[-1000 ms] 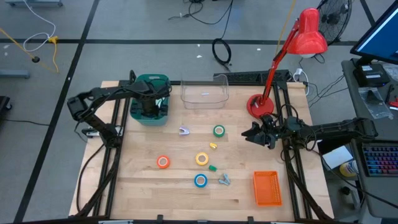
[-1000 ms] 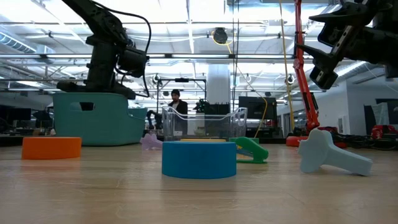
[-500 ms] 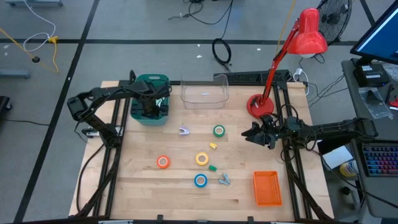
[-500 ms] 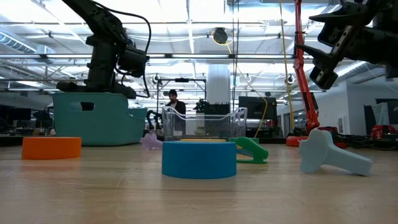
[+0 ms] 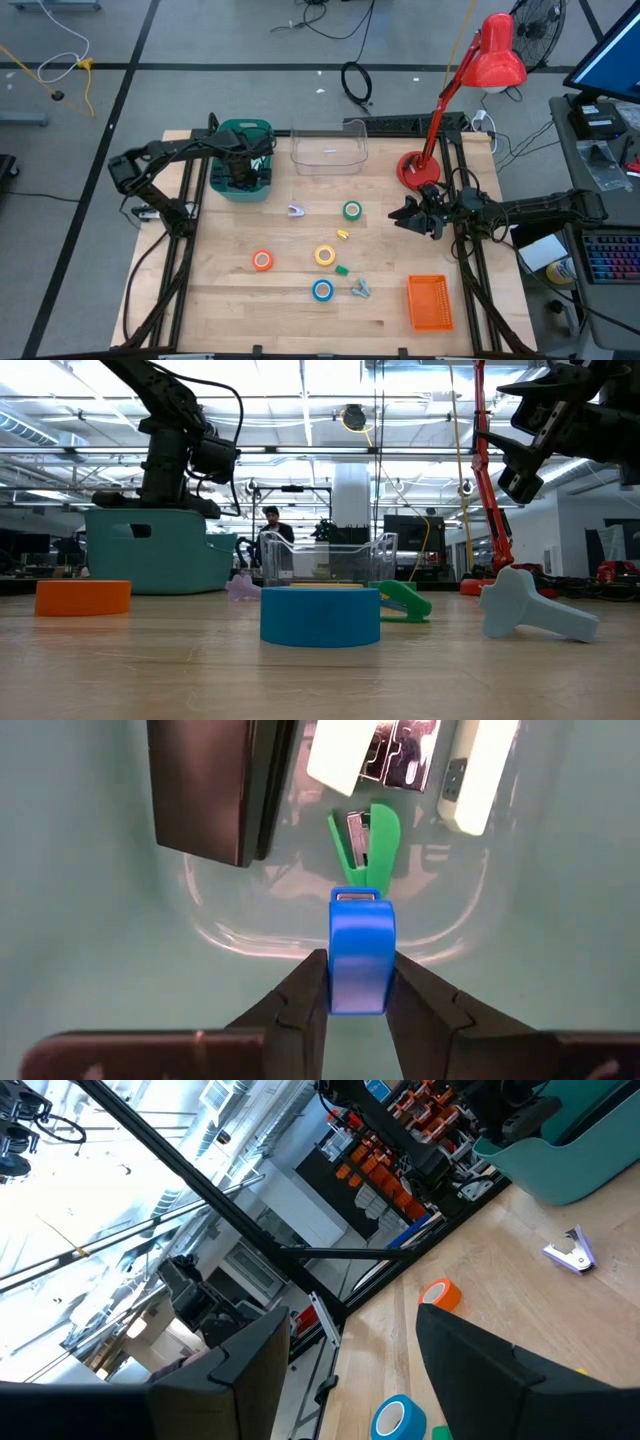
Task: Pick and place Stapler, Stapler remover, tape
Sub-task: Put the small blue stapler into the green bin, then put the small yellow stapler into the green bin
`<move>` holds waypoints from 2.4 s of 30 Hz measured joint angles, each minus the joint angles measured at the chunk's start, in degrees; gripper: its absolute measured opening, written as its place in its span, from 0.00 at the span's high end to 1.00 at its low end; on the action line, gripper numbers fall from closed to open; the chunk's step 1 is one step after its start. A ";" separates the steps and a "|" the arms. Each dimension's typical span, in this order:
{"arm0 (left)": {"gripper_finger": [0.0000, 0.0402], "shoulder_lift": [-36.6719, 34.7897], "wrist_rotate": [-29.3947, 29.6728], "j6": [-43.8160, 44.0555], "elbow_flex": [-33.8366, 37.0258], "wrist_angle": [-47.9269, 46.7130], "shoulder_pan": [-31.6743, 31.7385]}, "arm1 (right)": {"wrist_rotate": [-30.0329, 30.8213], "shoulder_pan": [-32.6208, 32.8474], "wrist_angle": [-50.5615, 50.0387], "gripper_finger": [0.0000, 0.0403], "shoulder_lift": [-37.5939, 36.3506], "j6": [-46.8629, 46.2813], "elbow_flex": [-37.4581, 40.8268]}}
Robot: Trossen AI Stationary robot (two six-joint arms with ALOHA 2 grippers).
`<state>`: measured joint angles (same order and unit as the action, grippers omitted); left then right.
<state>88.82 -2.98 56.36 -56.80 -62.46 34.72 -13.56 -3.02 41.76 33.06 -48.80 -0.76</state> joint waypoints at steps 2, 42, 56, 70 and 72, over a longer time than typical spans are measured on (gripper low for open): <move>0.74 0.00 0.00 0.01 0.00 0.01 0.02 | -0.01 -0.01 0.00 0.47 0.00 0.00 -0.01; 0.72 -12.92 4.12 -23.52 -15.85 23.89 -28.77 | -0.02 0.00 0.00 0.47 0.00 0.00 0.00; 0.72 5.42 3.76 -36.06 -15.82 39.18 -34.40 | -0.04 0.01 -0.39 0.47 0.02 -0.02 -0.01; 0.72 9.57 1.61 -36.75 -21.55 33.36 -30.69 | 0.14 -0.01 0.51 0.47 0.02 0.19 -0.01; 0.72 6.15 3.30 -36.76 -21.40 33.51 -30.40 | 0.14 -0.01 0.62 0.47 -0.01 0.39 -0.05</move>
<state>94.96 0.31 19.59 -78.19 -28.95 4.32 -13.43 -3.03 42.38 33.05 -48.40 -0.81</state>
